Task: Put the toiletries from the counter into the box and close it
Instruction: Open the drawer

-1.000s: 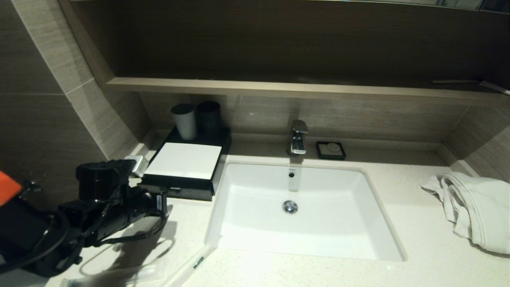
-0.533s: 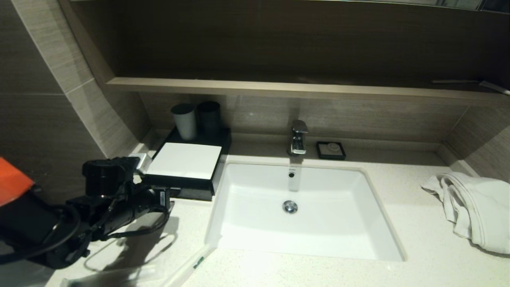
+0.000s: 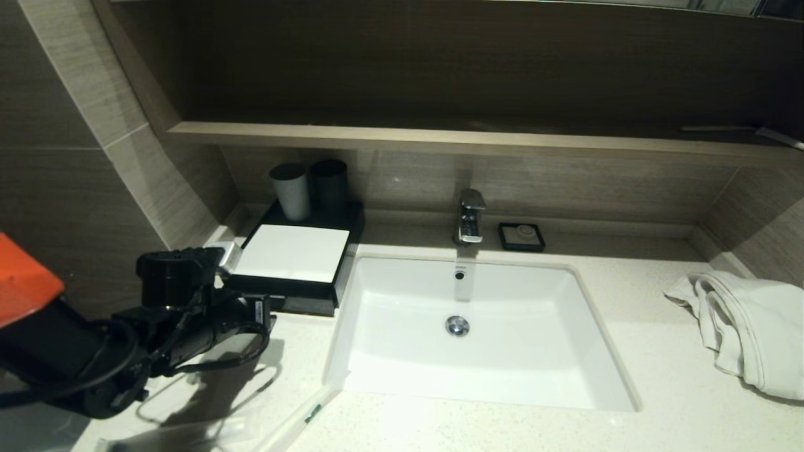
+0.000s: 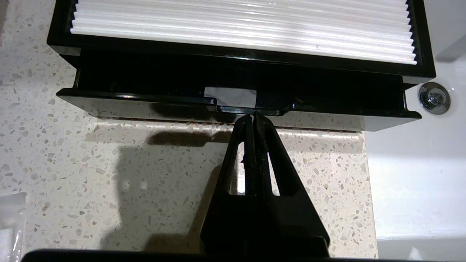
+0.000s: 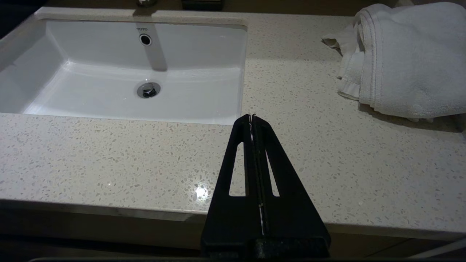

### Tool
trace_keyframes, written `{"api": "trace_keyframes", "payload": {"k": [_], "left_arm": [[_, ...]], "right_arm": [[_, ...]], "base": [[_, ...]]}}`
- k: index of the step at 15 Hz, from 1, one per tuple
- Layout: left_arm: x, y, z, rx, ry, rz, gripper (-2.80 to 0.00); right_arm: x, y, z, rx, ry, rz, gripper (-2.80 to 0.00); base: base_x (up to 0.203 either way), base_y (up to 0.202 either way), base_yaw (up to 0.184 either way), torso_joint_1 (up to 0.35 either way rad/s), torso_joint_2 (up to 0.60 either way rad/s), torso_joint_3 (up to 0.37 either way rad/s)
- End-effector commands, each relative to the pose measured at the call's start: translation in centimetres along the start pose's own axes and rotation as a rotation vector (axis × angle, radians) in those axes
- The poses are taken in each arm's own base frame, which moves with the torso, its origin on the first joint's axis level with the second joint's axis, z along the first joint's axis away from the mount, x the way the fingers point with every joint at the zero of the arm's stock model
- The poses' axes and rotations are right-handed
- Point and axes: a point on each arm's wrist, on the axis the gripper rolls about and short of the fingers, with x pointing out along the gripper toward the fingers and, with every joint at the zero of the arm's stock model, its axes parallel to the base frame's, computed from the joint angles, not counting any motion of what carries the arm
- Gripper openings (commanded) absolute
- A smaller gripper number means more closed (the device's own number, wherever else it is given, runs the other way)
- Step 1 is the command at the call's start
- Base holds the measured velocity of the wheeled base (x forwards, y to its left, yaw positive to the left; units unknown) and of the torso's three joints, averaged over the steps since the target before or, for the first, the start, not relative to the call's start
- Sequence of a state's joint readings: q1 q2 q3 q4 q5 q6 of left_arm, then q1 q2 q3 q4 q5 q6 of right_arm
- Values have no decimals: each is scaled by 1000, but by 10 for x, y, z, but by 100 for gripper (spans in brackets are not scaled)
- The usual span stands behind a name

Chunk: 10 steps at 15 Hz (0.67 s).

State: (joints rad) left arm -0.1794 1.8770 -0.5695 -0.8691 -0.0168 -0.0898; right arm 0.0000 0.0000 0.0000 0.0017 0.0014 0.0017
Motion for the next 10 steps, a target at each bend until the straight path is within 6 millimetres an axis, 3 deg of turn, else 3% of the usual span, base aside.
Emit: {"api": "trace_keyframes", "payload": {"k": [1,10], "left_arm": [[3,0,1,-1,-4,0,-280],[8,0,1,33,-3,1,-280]], "right_arm": [[0,0,0,0,0,0,-280],[0,0,0,0,0,0,-280]], "base": [[0,0,0,0,0,0],[0,0,0,0,0,0]]}}
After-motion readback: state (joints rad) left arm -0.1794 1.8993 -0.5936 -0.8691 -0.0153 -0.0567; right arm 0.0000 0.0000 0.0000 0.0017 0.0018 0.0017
